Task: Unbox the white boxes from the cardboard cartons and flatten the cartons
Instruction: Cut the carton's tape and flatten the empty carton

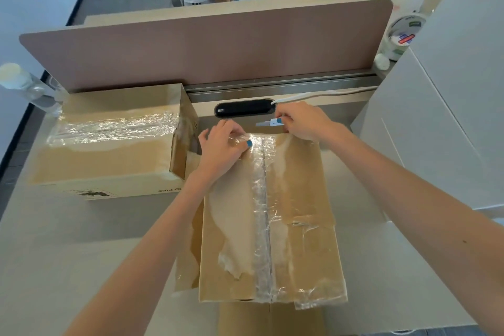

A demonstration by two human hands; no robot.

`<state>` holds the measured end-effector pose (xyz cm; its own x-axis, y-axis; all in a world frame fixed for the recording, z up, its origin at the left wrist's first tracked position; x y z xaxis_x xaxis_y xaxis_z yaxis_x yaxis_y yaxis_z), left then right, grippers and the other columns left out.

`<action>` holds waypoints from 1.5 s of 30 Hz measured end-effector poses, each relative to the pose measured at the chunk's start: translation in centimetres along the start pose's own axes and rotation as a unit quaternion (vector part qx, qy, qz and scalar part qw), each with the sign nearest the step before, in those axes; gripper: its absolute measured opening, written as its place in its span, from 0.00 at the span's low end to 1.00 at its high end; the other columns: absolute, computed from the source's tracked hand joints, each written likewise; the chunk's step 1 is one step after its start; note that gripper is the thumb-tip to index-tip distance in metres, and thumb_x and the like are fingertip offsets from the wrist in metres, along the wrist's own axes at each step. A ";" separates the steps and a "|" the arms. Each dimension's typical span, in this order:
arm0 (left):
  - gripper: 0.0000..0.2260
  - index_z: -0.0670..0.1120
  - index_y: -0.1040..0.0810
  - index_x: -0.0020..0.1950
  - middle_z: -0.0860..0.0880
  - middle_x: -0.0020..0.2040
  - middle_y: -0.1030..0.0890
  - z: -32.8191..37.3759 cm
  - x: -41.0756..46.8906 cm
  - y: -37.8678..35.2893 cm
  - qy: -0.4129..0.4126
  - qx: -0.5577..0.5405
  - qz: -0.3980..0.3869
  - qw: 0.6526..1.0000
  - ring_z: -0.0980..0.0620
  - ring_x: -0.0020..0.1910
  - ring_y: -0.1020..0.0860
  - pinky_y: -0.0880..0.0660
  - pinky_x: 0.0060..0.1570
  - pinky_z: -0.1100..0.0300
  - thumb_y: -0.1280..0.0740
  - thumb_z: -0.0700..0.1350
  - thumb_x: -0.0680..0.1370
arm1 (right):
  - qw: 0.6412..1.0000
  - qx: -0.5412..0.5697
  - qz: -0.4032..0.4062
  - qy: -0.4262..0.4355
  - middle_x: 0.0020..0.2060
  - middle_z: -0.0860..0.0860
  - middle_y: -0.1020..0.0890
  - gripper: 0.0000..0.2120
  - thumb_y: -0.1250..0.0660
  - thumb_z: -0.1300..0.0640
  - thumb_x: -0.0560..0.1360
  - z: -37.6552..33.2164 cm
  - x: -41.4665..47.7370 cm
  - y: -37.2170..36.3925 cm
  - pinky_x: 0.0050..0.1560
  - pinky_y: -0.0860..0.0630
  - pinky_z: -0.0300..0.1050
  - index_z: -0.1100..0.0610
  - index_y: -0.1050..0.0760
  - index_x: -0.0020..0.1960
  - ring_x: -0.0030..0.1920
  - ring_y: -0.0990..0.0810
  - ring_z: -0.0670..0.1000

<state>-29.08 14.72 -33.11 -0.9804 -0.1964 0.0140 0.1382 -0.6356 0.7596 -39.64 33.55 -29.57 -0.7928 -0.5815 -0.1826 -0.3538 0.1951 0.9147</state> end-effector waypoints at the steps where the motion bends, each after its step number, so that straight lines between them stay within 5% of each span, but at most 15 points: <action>1: 0.07 0.53 0.25 0.50 0.57 0.52 0.25 0.0 0.0 0.0 0.008 -0.005 -0.007 1.000 0.55 0.56 0.27 0.45 0.66 0.53 0.29 0.49 0.76 | 1.000 -0.016 -0.012 0.008 0.54 0.52 0.19 0.13 0.46 0.60 0.82 0.1 0.0 0.1 0.45 0.33 0.45 0.53 0.25 0.59 0.51 0.24 0.54; 6: 0.06 0.52 0.25 0.50 0.54 0.53 0.24 0.2 0.1 0.0 0.034 -0.022 -0.024 0.999 0.54 0.57 0.28 0.45 0.63 0.55 0.29 0.47 0.77 | 0.997 -0.053 -0.042 0.032 0.57 0.52 0.20 0.15 0.48 0.60 0.81 -0.1 0.6 0.6 0.59 0.37 0.48 0.52 0.26 0.60 0.55 0.24 0.55; 16: 0.06 0.52 0.25 0.49 0.55 0.51 0.24 0.7 -0.1 0.1 0.058 -0.047 -0.028 0.997 0.56 0.54 0.30 0.47 0.64 0.56 0.30 0.42 0.77 | 0.996 -0.047 -0.059 0.056 0.45 0.48 0.24 0.10 0.45 0.55 0.81 -0.7 1.7 0.3 0.58 0.39 0.48 0.50 0.25 0.53 0.46 0.30 0.51; 34: 0.08 0.51 0.25 0.49 0.54 0.53 0.22 0.4 -0.1 0.1 0.069 -0.056 -0.013 0.996 0.57 0.56 0.30 0.51 0.61 0.62 0.30 0.39 0.77 | 0.996 0.006 -0.037 0.076 0.46 0.48 0.23 0.10 0.42 0.56 0.81 -1.3 2.7 0.2 0.56 0.42 0.43 0.52 0.21 0.53 0.48 0.31 0.48; 45: 0.08 0.53 0.24 0.48 0.56 0.51 0.21 0.3 -0.4 -0.4 0.037 -0.022 0.010 0.999 0.57 0.54 0.28 0.48 0.62 0.62 0.30 0.41 0.76 | 0.980 -0.097 -0.032 0.171 0.43 0.50 0.18 0.10 0.42 0.57 0.78 -1.3 2.6 -0.1 0.55 0.36 0.46 0.52 0.21 0.50 0.46 0.26 0.51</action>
<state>-28.80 15.29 -33.19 -0.9644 -0.2638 -0.0202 0.1662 -0.6633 0.7296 -41.04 31.02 -29.68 -0.5482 -0.8244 -0.1409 -0.2694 0.0145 0.9629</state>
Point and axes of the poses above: each hand's wrist, its own x-axis towards the middle knuckle, its own y-axis out of the back of the hand, z = x × y, the point moved 2 cm from there along x, towards the middle knuckle
